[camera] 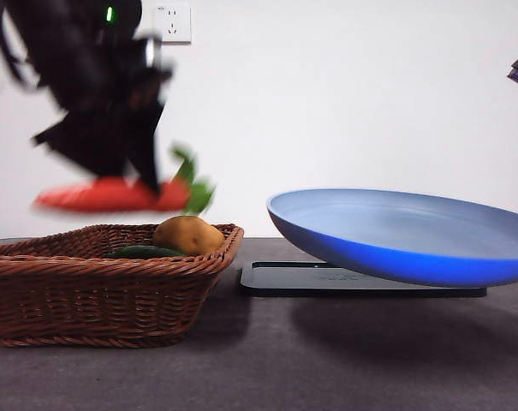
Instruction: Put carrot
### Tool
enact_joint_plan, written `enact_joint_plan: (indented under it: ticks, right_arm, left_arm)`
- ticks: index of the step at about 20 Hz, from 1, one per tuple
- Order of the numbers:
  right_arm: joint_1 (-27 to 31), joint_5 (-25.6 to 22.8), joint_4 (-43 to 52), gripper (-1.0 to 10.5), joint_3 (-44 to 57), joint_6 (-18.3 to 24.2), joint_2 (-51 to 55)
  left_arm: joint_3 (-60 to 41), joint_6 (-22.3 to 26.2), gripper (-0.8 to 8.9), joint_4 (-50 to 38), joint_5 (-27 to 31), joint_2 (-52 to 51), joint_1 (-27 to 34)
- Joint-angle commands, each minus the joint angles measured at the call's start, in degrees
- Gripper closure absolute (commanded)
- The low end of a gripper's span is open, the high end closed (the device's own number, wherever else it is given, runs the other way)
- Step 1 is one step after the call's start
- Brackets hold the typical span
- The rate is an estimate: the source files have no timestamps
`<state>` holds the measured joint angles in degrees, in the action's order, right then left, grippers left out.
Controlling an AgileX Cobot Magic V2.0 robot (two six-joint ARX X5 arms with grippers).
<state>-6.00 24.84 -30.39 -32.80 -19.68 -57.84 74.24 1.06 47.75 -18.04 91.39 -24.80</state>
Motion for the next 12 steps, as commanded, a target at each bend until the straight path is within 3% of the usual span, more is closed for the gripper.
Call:
enact_joint_plan:
  ticks: [1,3,5,7,12]
  right_arm:
    - [-0.1,0.1,0.8,9.4,-0.7,0.3,-0.2]
    - [-0.1,0.1,0.8,9.4,-0.7,0.3,-0.2]
    - [-0.1,0.1,0.8,9.4,-0.7,0.2,-0.2]
    - [-0.1,0.1,0.8,9.4,-0.7,0.2,-0.2]
    - [-0.1,0.1,0.8,9.4,-0.7,0.2,-0.2]
  left_arm:
    - [6.6,0.9,7.03,0.1,-16.3,0.5,-0.3]
    - [9.9,0.9,7.03,-2.1,-26.6,0.5,-1.4]
    - [11.1,0.7,7.03,-4.1,-27.5,0.5,-4.5]
    - [11.1,0.9,7.03,-4.6,-21.6,0.6,-8.7]
    - [11.1,2.5,7.03,-7.6,5.3,1.9,-21.8]
